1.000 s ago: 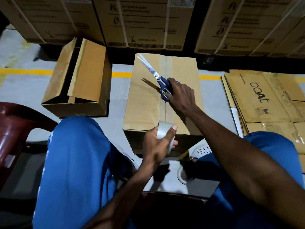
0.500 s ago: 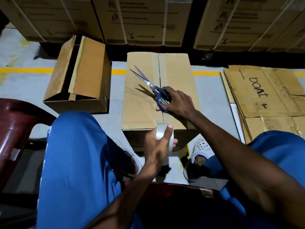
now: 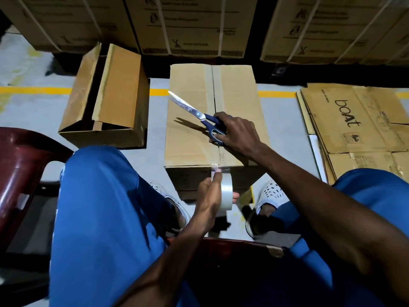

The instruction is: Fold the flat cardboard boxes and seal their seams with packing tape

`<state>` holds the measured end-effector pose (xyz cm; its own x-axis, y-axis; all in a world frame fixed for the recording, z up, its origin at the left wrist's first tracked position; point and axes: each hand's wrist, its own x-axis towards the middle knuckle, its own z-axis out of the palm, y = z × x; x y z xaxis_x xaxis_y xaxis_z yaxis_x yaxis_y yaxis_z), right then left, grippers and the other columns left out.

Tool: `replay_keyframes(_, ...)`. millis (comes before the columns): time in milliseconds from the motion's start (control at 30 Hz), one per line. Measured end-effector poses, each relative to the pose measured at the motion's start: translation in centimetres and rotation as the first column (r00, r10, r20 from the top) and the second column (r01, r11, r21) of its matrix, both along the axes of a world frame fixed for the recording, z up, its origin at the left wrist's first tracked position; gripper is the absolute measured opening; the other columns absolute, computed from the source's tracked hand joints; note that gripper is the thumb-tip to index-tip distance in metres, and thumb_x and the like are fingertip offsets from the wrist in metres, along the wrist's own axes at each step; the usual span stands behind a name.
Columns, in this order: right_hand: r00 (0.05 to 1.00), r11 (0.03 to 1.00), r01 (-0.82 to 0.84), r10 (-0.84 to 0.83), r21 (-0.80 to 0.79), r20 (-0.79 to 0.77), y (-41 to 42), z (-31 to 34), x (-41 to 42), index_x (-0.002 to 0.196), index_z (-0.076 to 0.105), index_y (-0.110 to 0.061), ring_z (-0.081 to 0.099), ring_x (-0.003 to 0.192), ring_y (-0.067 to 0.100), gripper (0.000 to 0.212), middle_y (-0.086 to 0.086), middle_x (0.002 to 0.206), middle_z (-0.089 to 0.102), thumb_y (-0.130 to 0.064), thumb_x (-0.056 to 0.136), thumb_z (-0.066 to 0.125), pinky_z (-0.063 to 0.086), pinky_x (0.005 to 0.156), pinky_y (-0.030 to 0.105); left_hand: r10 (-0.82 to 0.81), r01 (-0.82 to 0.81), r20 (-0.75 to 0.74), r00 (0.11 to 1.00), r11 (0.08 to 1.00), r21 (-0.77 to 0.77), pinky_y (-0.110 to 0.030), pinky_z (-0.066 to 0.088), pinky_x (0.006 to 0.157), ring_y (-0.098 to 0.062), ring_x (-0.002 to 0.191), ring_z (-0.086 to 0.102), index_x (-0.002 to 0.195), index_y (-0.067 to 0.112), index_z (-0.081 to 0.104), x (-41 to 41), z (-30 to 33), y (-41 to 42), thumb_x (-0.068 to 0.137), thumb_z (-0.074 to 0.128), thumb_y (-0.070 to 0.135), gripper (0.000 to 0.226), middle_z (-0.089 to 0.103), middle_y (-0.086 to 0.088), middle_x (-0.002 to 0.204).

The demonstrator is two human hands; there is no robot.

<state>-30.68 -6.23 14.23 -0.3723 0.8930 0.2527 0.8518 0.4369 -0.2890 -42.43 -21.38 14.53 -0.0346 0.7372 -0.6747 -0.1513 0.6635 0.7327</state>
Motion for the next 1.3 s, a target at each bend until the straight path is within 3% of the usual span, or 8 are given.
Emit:
replay_keyframes(200, 0.999, 0.999, -0.003, 0.000, -0.044, -0.052, -0.1, -0.5, -0.1, 0.123, 0.057, -0.018, 0.063, 0.078, 0.027, 0.048, 0.001, 0.103, 0.070, -0.043, 0.085, 0.071, 0.034, 0.061, 0.028, 0.033, -0.031, -0.057, 0.998, 0.999, 0.024, -0.036, 0.054, 0.064, -0.029, 0.075, 0.069, 0.097, 0.011, 0.055, 0.3, -2.0, 0.7, 0.092, 0.064, 0.042, 0.034, 0.069, -0.023, 0.104)
replay_keyframes(300, 0.996, 0.995, -0.024, 0.015, -0.100, -0.085, -0.6, -0.6, 1.0, 0.127, 0.054, -0.021, 0.062, 0.079, 0.024, 0.050, -0.002, 0.103, 0.069, -0.047, 0.087, 0.070, 0.037, 0.063, 0.028, 0.063, -0.055, -0.177, 0.982, 0.997, 0.054, -0.034, 0.052, 0.064, -0.022, 0.072, 0.061, 0.085, 0.012, 0.053, 0.0, -2.7, 1.5, 0.090, 0.069, 0.039, 0.031, 0.064, -0.013, 0.095)
replay_keyframes(433, 0.991, 0.967, -0.035, 0.002, -0.251, -0.131, -1.5, -1.3, 2.6, 0.136, 0.044, -0.031, 0.057, 0.091, 0.021, 0.074, -0.003, 0.110, 0.065, -0.070, 0.077, 0.068, 0.046, 0.072, 0.034, 0.012, 0.022, -0.325, 0.946, 0.995, 0.100, -0.028, 0.046, 0.059, -0.025, 0.073, 0.063, 0.075, 0.012, 0.056, -0.8, -3.3, 2.6, 0.085, 0.071, 0.045, 0.037, 0.067, -0.012, 0.086)
replay_keyframes(567, 0.980, 0.975, -0.060, 0.017, -0.213, -0.197, -2.3, -2.0, 2.7, 0.138, 0.047, -0.026, 0.056, 0.099, 0.025, 0.078, -0.003, 0.117, 0.063, -0.060, 0.074, 0.076, 0.046, 0.077, 0.035, -0.047, 0.140, -0.481, 0.875, 0.977, 0.159, -0.029, 0.038, 0.058, -0.027, 0.078, 0.063, 0.071, 0.011, 0.057, -1.5, -3.6, 4.5, 0.084, 0.068, 0.050, 0.042, 0.067, -0.011, 0.083)
replay_keyframes(700, 0.987, 0.987, -0.050, 0.026, -0.154, -0.158, -2.1, -2.4, 2.8, 0.136, 0.050, -0.026, 0.055, 0.100, 0.023, 0.071, -0.006, 0.119, 0.064, -0.061, 0.075, 0.059, 0.040, 0.072, 0.031, 0.004, 0.158, -0.618, 0.786, 0.965, 0.208, -0.030, 0.029, 0.062, -0.020, 0.074, 0.051, 0.068, 0.016, 0.047, -1.7, -3.5, 6.3, 0.087, 0.067, 0.051, 0.044, 0.060, -0.007, 0.084)
replay_keyframes(867, 0.993, 1.000, -0.001, -0.003, -0.031, -0.119, -0.4, -2.8, 1.6, 0.134, 0.053, -0.022, 0.060, 0.097, 0.031, 0.059, 0.001, 0.114, 0.069, -0.043, 0.079, 0.062, 0.050, 0.068, 0.036, 0.109, 0.119, -0.644, 0.758, 0.946, 0.301, -0.029, 0.036, 0.074, -0.018, 0.087, 0.052, 0.090, 0.015, 0.053, -1.9, -4.2, 7.8, 0.080, 0.074, 0.048, 0.041, 0.052, -0.003, 0.100)
replay_keyframes(1067, 1.000, 0.999, -0.025, 0.025, 0.035, -0.004, 3.7, -2.4, 1.1, 0.126, 0.054, -0.015, 0.062, 0.084, 0.037, 0.056, 0.008, 0.101, 0.070, -0.049, 0.081, 0.051, 0.052, 0.061, 0.039, 0.076, 0.191, -0.569, 0.819, 0.899, 0.394, -0.030, 0.041, 0.079, -0.018, 0.098, 0.052, 0.104, 0.018, 0.046, -3.4, -5.5, 11.9, 0.087, 0.071, 0.044, 0.040, 0.048, -0.002, 0.113)
replay_keyframes(1300, 0.999, 0.998, -0.037, 0.037, 0.058, 0.009, 4.3, -2.8, 1.7, 0.125, 0.056, -0.015, 0.061, 0.077, 0.036, 0.054, 0.009, 0.094, 0.069, -0.050, 0.083, 0.055, 0.053, 0.056, 0.041, 0.026, 0.159, -0.426, 0.904, 0.906, 0.392, -0.034, 0.046, 0.073, -0.018, 0.091, 0.058, 0.122, 0.023, 0.040, -3.3, -7.2, 11.1, 0.094, 0.064, 0.044, 0.043, 0.056, 0.003, 0.101)
